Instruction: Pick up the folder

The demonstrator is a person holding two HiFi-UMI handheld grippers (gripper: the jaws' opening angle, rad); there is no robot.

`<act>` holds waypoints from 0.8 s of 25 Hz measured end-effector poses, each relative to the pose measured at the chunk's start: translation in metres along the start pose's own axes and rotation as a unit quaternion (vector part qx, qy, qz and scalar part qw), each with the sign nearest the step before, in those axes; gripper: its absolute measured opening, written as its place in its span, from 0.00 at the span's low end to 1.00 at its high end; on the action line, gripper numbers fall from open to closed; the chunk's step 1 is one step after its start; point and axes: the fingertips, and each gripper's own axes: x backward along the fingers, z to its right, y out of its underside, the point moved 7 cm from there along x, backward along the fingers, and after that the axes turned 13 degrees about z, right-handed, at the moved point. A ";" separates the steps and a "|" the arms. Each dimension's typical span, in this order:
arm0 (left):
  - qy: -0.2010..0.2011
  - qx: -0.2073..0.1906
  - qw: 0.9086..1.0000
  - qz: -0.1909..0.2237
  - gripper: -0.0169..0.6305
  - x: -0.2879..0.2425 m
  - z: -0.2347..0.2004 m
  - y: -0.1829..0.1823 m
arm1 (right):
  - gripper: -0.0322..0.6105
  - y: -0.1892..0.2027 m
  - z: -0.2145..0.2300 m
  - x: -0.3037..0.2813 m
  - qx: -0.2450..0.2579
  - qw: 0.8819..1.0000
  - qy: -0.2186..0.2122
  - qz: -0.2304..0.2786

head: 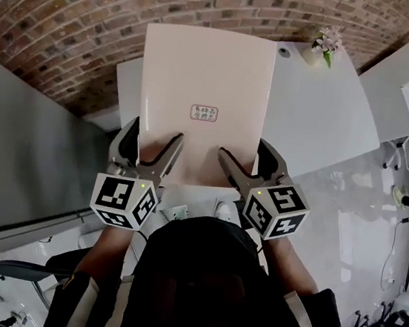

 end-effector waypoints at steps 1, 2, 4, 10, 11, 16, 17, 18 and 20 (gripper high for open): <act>0.002 -0.006 1.000 0.012 0.62 0.000 0.004 -0.008 | 0.61 -0.007 -0.001 0.004 0.006 1.000 -0.001 0.012; 0.005 -0.010 1.000 0.023 0.62 0.000 0.007 -0.015 | 0.61 -0.014 -0.003 0.008 0.013 1.000 -0.001 0.023; 0.011 -0.017 0.999 0.042 0.62 0.000 0.014 -0.028 | 0.61 -0.028 -0.005 0.015 0.027 0.999 0.001 0.044; 0.027 -0.039 0.996 0.082 0.62 -0.001 0.031 -0.058 | 0.61 -0.055 -0.011 0.031 0.054 0.994 0.009 0.100; 0.029 -0.042 0.995 0.087 0.62 -0.002 0.033 -0.060 | 0.61 -0.057 -0.010 0.033 0.056 0.993 0.010 0.104; 0.037 -0.041 0.994 0.093 0.62 -0.007 0.042 -0.060 | 0.61 -0.060 -0.004 0.040 0.068 0.992 0.020 0.107; 0.038 -0.039 0.994 0.094 0.62 -0.007 0.043 -0.060 | 0.61 -0.060 -0.005 0.041 0.069 0.992 0.023 0.100; 0.038 -0.037 0.994 0.094 0.62 -0.007 0.043 -0.059 | 0.61 -0.060 -0.005 0.043 0.068 0.993 0.026 0.092; 0.037 -0.034 0.994 0.094 0.62 -0.008 0.044 -0.058 | 0.61 -0.060 -0.005 0.044 0.072 0.993 0.028 0.092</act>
